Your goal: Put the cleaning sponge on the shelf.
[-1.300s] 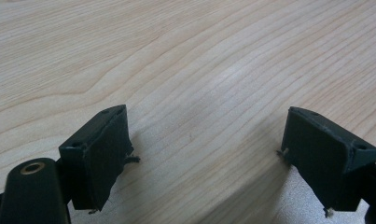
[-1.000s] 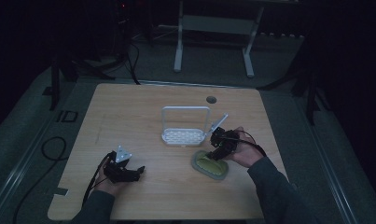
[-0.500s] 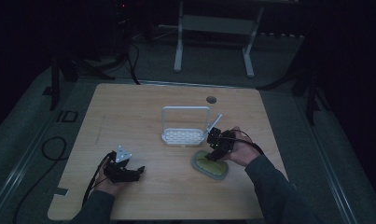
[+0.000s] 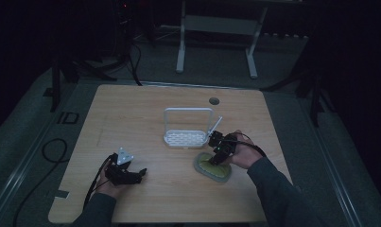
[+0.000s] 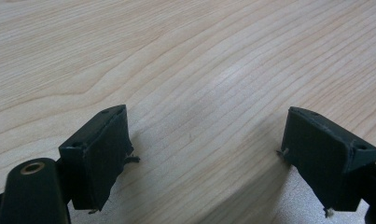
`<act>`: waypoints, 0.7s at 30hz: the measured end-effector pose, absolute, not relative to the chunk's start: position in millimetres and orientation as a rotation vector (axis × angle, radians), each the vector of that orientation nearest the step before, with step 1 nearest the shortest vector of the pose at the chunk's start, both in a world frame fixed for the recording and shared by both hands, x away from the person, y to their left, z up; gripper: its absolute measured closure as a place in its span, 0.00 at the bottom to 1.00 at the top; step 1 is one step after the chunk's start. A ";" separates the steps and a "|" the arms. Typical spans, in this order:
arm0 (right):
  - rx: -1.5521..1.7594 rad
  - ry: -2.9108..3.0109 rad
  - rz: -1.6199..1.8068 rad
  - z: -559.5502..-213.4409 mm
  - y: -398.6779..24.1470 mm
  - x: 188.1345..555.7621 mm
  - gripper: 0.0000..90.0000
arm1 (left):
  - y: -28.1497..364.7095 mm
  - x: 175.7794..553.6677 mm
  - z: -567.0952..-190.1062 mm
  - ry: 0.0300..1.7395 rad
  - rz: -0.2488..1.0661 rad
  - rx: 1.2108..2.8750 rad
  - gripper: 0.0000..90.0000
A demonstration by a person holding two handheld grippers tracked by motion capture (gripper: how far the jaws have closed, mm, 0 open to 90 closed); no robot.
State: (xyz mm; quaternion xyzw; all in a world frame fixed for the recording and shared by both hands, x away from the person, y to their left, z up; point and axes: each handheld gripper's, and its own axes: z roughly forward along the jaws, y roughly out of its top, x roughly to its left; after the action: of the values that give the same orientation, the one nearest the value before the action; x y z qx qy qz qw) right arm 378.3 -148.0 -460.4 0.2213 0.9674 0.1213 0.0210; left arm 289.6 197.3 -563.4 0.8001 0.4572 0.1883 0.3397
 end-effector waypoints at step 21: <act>0.662 3.059 0.260 -467.5 -143.2 382.3 0.55 | 197.4 289.6 -563.4 1.189 0.490 2.084 0.17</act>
State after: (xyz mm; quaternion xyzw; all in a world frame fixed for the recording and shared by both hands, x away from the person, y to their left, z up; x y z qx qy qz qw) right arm 382.3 -143.2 -467.5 0.2107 0.9740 0.0828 0.0004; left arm 289.6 197.4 -563.4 0.8004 0.4568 0.1882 0.3395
